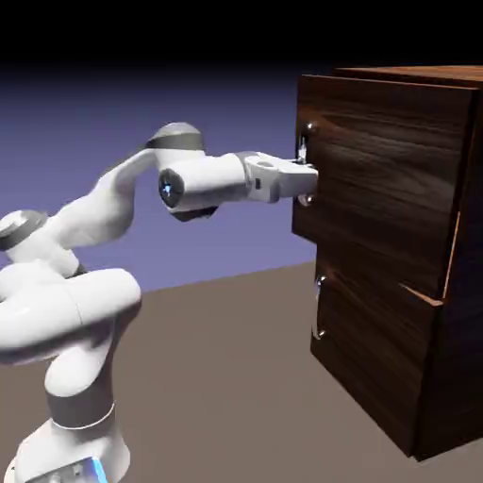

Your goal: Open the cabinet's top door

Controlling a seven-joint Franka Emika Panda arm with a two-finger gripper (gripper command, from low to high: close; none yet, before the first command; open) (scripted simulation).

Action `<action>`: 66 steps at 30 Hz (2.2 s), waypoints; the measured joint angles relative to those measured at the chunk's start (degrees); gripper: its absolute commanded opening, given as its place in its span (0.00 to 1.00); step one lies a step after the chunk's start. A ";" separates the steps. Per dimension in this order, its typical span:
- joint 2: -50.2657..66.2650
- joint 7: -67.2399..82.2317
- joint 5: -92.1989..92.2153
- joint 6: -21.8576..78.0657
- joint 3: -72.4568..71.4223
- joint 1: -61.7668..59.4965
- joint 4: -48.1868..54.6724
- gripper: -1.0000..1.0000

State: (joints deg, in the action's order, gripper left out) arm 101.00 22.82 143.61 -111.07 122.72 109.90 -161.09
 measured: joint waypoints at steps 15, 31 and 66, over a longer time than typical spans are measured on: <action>-7.01 11.55 -10.76 37.38 18.10 -10.52 -10.87 0.00; -35.20 36.87 -38.44 75.35 27.61 -35.40 -1.12 0.00; -106.84 62.35 -93.25 76.55 6.78 -47.29 53.29 1.00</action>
